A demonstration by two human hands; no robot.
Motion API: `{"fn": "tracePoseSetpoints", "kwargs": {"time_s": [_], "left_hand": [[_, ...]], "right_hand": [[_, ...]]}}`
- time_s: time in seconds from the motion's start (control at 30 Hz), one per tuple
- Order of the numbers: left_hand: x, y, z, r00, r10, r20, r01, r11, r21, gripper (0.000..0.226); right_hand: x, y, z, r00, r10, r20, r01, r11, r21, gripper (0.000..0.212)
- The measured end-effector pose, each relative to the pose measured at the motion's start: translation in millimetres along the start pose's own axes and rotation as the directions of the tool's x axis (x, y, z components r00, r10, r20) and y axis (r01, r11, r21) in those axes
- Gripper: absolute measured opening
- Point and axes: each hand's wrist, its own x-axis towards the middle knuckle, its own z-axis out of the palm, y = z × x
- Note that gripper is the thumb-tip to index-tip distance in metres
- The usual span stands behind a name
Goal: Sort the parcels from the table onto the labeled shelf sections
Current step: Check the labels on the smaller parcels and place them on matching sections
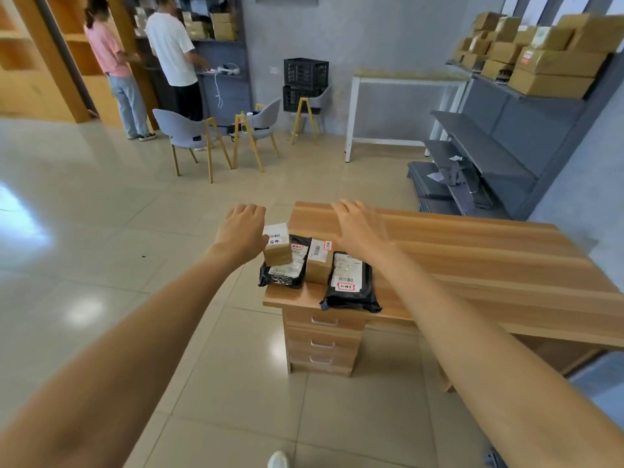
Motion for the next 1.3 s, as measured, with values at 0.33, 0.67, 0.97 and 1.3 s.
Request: {"fn": "tracePoseSetpoints", "kwargs": {"time_s": [0.33,0.67,0.97,1.3], "left_hand": [[96.2,-49.7,68.9,0.997,-0.028,0.068,0.032,0.997,-0.064,0.051],[177.0,-92.9,160.4,0.879,-0.306,0.365,0.465,0.718,-0.518,0.062],[227.9,-91.3,229.7,0.659,-0.306,0.687,0.752,0.236,-0.616,0.070],[236.6,-84.8,312.9,0.482,-0.118,0.868,0.863,-0.109,-0.494,0.046]], "right_hand": [[115.0,-17.4,75.9,0.995,-0.055,0.086,0.051,0.998,0.039,0.062],[205.5,-16.8,159.4,0.968,-0.023,0.250,-0.001,0.996,0.094,0.061],[262.2,-7.9,226.9,0.949,-0.045,0.312,-0.005,0.988,0.157,0.058],[293.7,9.5,293.9,0.913,-0.066,0.403,-0.036,0.970,0.240,0.063]]}}
